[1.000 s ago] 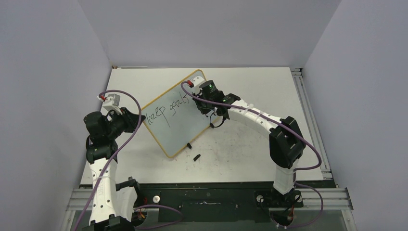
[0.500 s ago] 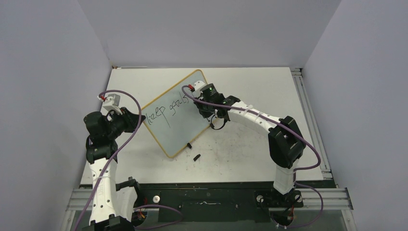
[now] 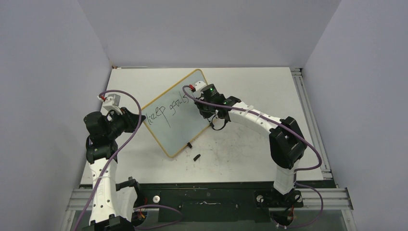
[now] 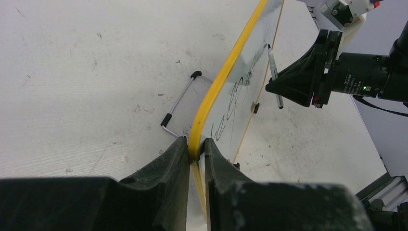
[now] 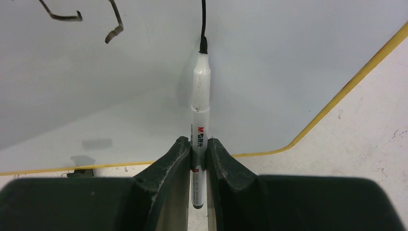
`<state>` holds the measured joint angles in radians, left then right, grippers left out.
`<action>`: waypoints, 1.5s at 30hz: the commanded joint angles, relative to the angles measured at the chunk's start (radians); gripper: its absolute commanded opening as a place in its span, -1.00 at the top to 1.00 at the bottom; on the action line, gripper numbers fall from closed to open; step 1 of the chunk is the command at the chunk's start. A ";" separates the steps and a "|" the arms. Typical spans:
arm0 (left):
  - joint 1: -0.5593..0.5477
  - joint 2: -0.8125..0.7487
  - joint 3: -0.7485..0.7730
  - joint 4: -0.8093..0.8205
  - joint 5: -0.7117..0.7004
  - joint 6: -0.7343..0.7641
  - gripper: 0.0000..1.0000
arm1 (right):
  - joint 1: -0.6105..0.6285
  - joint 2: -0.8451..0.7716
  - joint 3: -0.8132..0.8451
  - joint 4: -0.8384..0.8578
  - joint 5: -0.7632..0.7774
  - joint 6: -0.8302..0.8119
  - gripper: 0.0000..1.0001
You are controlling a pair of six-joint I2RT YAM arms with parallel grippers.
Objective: Write a sentence on the whiteboard
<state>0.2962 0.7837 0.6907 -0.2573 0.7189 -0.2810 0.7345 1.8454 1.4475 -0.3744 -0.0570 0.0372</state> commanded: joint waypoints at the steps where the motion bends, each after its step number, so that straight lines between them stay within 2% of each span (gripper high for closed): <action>1: 0.008 -0.004 0.030 0.016 -0.033 0.017 1.00 | 0.001 -0.050 0.075 0.038 0.020 0.002 0.89; 24: 0.008 -0.002 0.029 0.017 -0.032 0.017 1.00 | -0.003 0.052 0.219 -0.031 0.013 -0.023 0.89; 33: 0.008 -0.002 0.029 0.015 -0.032 0.017 1.00 | -0.002 0.065 0.217 -0.040 0.011 -0.023 0.89; 45: 0.008 -0.005 0.029 0.014 -0.031 0.017 1.00 | -0.011 -0.038 0.136 0.013 0.054 -0.013 0.89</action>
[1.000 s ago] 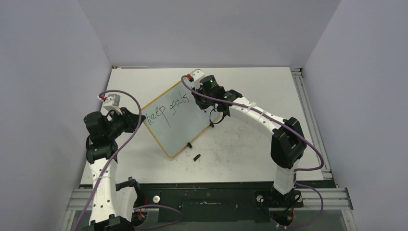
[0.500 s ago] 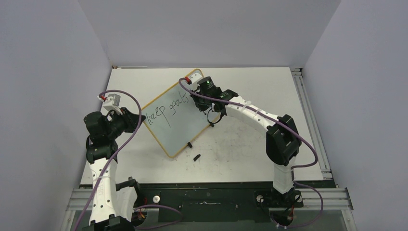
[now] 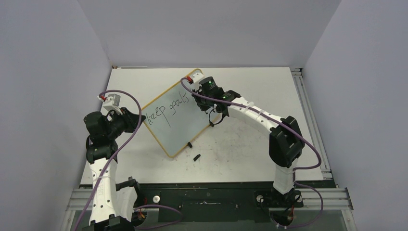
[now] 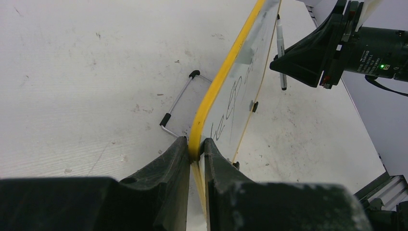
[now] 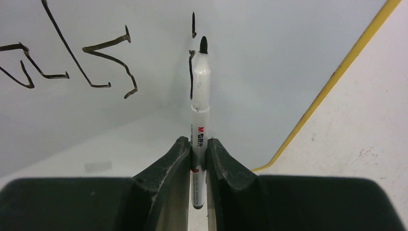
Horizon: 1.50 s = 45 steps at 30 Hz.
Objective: Write a sentence on the whiteboard
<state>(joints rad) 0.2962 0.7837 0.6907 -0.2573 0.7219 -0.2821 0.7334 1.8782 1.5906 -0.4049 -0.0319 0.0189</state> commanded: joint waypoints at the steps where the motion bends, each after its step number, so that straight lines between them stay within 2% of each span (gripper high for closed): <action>1: 0.008 -0.005 0.029 0.014 -0.034 0.018 1.00 | -0.013 -0.067 -0.011 0.041 0.029 0.006 0.89; 15: 0.008 -0.003 0.029 0.014 -0.034 0.018 1.00 | -0.020 -0.011 -0.003 0.016 0.008 0.003 0.89; 38: 0.005 -0.006 0.030 0.015 -0.033 0.018 1.00 | -0.011 -0.026 -0.107 -0.014 -0.018 0.002 0.89; 45: 0.005 -0.006 0.030 0.013 -0.032 0.019 1.00 | -0.015 -0.023 -0.089 0.002 -0.009 0.006 0.89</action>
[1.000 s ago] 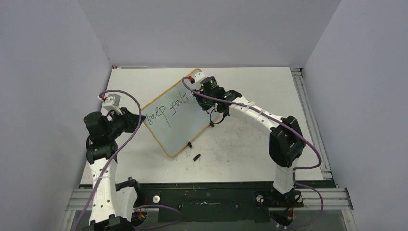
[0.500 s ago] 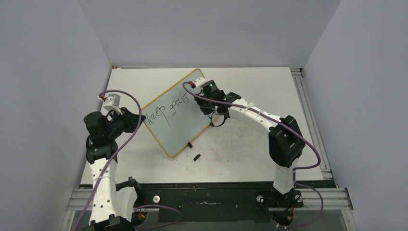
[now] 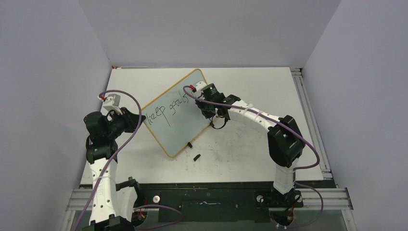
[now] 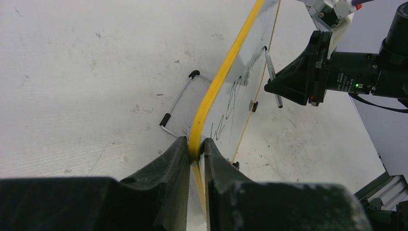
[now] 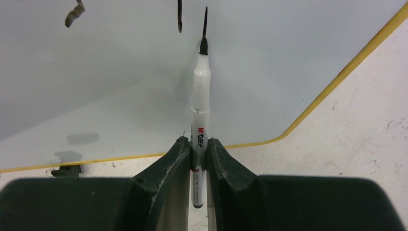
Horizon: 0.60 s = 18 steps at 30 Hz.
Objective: Write a sentence on the whiteboard
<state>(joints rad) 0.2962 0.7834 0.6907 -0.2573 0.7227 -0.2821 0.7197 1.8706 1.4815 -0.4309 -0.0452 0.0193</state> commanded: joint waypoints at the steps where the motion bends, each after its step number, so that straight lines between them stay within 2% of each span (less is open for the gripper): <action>1: 0.005 -0.004 0.030 0.015 -0.033 0.018 1.00 | -0.001 -0.012 0.028 0.028 0.003 0.005 0.89; 18: 0.004 -0.007 0.030 0.012 -0.035 0.019 1.00 | -0.003 0.051 0.153 -0.019 0.003 -0.038 0.89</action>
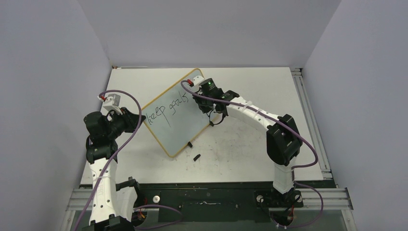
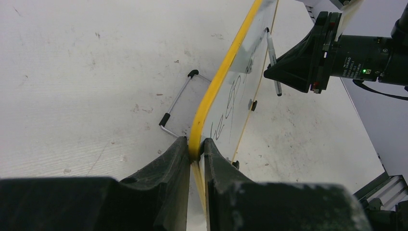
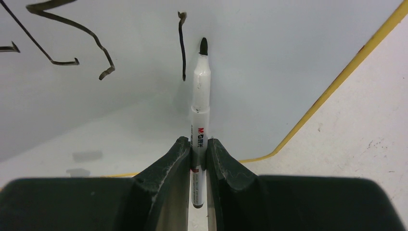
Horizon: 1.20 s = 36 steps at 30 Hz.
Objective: Write a sentence on the whiteboard
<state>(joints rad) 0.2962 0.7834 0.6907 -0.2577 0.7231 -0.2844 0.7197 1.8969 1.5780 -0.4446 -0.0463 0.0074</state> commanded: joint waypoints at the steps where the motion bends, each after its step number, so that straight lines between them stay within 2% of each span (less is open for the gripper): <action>1: 0.005 -0.007 0.030 0.012 -0.036 0.022 1.00 | -0.002 0.028 0.064 -0.009 0.006 -0.027 0.89; 21: 0.003 -0.009 0.030 0.008 -0.037 0.024 1.00 | -0.033 0.054 0.114 -0.024 0.024 -0.023 0.89; 36: 0.003 -0.008 0.030 0.008 -0.037 0.023 1.00 | -0.032 0.037 0.024 -0.017 0.000 -0.011 0.89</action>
<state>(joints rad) 0.2955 0.7822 0.6907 -0.2581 0.7231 -0.2844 0.6933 1.9308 1.6230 -0.4801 -0.0425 -0.0113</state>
